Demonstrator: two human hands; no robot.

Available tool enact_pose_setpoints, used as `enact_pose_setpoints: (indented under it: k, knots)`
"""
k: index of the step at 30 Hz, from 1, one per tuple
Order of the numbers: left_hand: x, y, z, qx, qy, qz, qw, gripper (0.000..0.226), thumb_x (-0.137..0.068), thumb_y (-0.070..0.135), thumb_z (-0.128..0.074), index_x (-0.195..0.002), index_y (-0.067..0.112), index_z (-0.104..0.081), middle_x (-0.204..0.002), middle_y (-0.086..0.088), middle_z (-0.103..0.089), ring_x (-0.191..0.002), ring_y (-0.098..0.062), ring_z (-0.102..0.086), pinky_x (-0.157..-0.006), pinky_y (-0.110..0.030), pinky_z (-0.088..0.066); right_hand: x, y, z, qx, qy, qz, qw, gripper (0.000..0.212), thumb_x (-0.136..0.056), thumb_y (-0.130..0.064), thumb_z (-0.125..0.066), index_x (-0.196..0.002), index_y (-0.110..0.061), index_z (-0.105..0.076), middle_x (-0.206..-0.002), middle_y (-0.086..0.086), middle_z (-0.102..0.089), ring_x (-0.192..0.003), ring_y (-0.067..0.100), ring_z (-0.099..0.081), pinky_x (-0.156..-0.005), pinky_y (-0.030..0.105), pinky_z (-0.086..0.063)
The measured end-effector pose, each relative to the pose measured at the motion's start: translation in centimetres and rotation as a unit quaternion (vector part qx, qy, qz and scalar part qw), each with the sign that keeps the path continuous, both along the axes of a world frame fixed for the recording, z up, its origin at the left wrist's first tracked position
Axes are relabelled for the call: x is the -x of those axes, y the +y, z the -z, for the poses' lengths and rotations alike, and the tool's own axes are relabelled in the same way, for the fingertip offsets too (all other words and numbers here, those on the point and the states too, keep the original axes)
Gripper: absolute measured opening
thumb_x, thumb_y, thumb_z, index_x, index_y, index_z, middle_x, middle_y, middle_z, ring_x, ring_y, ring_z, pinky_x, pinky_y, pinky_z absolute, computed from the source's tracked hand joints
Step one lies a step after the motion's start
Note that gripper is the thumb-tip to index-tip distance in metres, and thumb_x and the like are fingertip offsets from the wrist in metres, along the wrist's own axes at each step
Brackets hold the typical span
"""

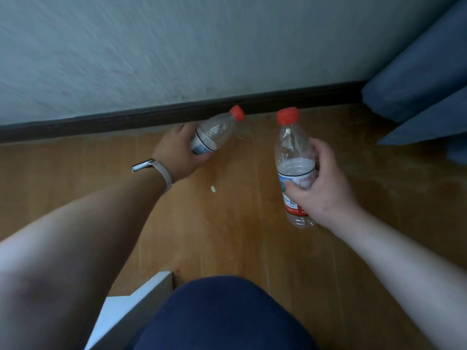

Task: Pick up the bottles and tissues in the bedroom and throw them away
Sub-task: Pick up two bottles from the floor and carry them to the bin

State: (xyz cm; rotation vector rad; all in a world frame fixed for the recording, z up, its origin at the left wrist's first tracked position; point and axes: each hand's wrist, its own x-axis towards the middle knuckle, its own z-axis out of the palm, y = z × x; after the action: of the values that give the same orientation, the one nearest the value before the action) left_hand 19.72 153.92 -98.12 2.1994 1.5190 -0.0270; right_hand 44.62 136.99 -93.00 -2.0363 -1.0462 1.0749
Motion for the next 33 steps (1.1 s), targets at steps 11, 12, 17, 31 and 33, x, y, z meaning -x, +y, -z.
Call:
enact_pose_setpoints:
  k: [11, 12, 17, 31, 33]
  knots:
    - [-12.1, -11.5, -16.4, 0.109, -0.211, -0.077, 0.968, 0.049, -0.075, 0.029, -0.082, -0.115, 0.027, -0.054, -0.098, 0.011, -0.065, -0.074, 0.004, -0.063, -0.052, -0.009, -0.049, -7.3, -8.4, -12.4, -0.021, 0.012, 0.106, 0.994, 0.078, -0.069, -0.012, -0.080, -0.133, -0.032, -0.040, -0.118, -0.016, -0.055, -0.097, -0.003, -0.057, -0.083, 0.015, -0.045]
    - [-12.9, -12.6, -18.7, 0.115, -0.210, -0.069, 0.968, 0.051, -0.074, 0.033, -0.082, -0.116, 0.027, -0.054, -0.100, 0.013, -0.065, -0.079, 0.005, -0.063, -0.055, -0.010, -0.050, -7.7, -9.4, -14.6, -0.019, 0.014, 0.116, 0.993, 0.077, -0.069, -0.012, -0.079, -0.133, -0.032, -0.040, -0.116, -0.016, -0.055, -0.097, -0.006, -0.056, -0.082, 0.013, -0.044]
    - [-16.4, -17.2, -32.0, 0.158, -0.209, -0.055, 0.964, 0.051, -0.074, 0.039, -0.080, -0.113, 0.036, -0.049, -0.100, 0.023, -0.063, -0.090, 0.015, -0.058, -0.073, -0.006, -0.046, -9.3, -14.2, -26.8, -0.012, 0.020, 0.154, 0.988, 0.074, -0.069, -0.017, -0.078, -0.125, -0.043, -0.038, -0.112, -0.025, -0.053, -0.096, -0.005, -0.057, -0.079, 0.013, -0.045]
    - [-27.3, -25.7, -69.3, 0.200, -0.298, -0.043, 0.932, 0.045, -0.077, 0.033, -0.080, -0.113, 0.027, -0.055, -0.097, 0.017, -0.068, -0.085, 0.004, -0.066, -0.074, -0.020, -0.054, -18.0, -23.8, -62.6, -0.108, -0.012, 0.242, 0.964, 0.076, -0.069, -0.008, -0.081, -0.133, -0.020, -0.042, -0.110, -0.012, -0.054, -0.095, -0.011, -0.053, -0.078, 0.001, -0.038]
    - [-28.8, -26.9, -73.0, 0.196, -0.312, -0.035, 0.929, 0.049, -0.076, 0.035, -0.081, -0.117, 0.025, -0.055, -0.100, 0.015, -0.069, -0.089, 0.000, -0.068, -0.080, -0.027, -0.057, -19.5, -25.5, -66.4, -0.119, -0.008, 0.252, 0.960, 0.078, -0.069, -0.016, -0.082, -0.134, -0.026, -0.041, -0.119, -0.009, -0.054, -0.103, -0.001, -0.055, -0.090, 0.016, -0.046]
